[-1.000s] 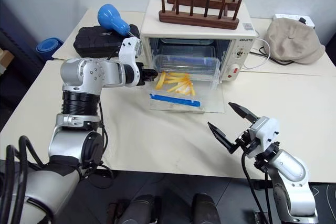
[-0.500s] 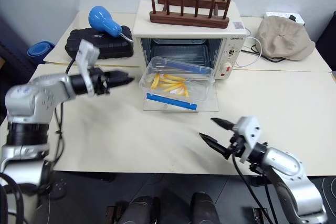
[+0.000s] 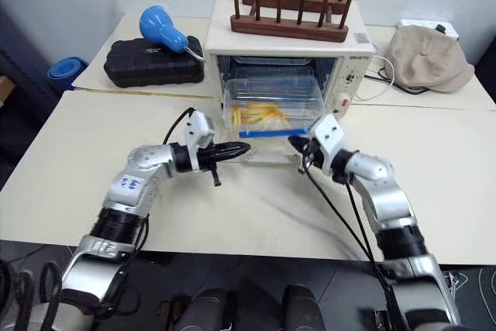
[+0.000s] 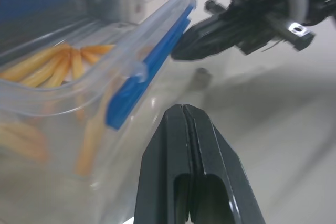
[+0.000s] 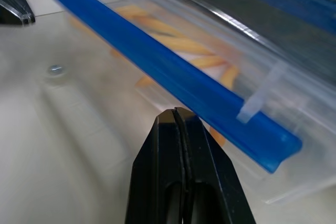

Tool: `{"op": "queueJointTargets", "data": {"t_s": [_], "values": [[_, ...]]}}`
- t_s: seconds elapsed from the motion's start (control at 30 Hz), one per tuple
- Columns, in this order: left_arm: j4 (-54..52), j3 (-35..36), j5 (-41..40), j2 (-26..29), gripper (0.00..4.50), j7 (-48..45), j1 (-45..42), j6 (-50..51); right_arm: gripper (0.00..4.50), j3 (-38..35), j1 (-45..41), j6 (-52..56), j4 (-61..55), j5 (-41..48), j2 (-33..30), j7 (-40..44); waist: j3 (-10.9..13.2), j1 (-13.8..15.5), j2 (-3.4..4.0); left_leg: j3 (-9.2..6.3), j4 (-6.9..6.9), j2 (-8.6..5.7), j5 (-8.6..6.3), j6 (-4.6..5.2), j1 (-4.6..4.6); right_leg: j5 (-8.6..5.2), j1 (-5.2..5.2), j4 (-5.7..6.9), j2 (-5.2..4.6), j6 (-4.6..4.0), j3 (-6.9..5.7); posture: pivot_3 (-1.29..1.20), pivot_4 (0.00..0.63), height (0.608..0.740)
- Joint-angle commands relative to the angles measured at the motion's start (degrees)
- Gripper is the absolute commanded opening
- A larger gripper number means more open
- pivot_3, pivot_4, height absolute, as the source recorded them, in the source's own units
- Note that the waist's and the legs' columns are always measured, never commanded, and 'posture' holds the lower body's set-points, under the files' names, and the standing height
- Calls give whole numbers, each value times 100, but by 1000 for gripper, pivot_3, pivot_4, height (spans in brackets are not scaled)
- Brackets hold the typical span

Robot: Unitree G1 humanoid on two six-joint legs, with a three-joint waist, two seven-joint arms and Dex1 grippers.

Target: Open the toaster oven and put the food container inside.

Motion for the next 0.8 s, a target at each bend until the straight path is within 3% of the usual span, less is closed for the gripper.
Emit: {"op": "queueJointTargets", "data": {"t_s": [0.03,0.27,0.47,0.57,0.67,0.8], "values": [[526,392,146,-375,0,909,-425,-346,25,-51,-501,-252,543,-158,296,-194,0,-26,0,1,0,0,0,0,-1,0,0,-1,-1,0,0,0,150,740],[1822,752,259,-879,0,1684,-1288,-1135,25,-251,-1323,-801,1766,-393,862,-700,0,-33,0,-2,1,-3,1,-1,-3,0,-2,0,-6,0,-8,0,150,740],[1876,851,98,-919,0,1290,-1346,-1117,25,-311,-1370,-920,1843,-372,888,-721,0,-34,0,-16,1,-8,0,-1,-10,0,-1,0,-14,1,-29,0,150,740],[959,844,-208,-535,524,637,-919,-554,0,-270,-892,-250,844,-259,560,-377,0,-68,0,-20,-3,-6,0,-1,-11,0,-2,0,-13,1,-33,0,150,740],[-271,896,-773,324,1372,-581,-219,-46,0,-475,-257,633,-492,42,-48,18,1,-133,3,-27,-15,-5,0,-1,-15,0,-8,-2,-13,0,-36,0,150,740],[-706,1110,-1281,1614,2553,-2255,570,113,0,-803,463,765,-681,101,-904,466,1,-165,5,-30,-9,-5,0,-2,-22,0,-11,-4,-12,0,-35,0,150,740]]}}
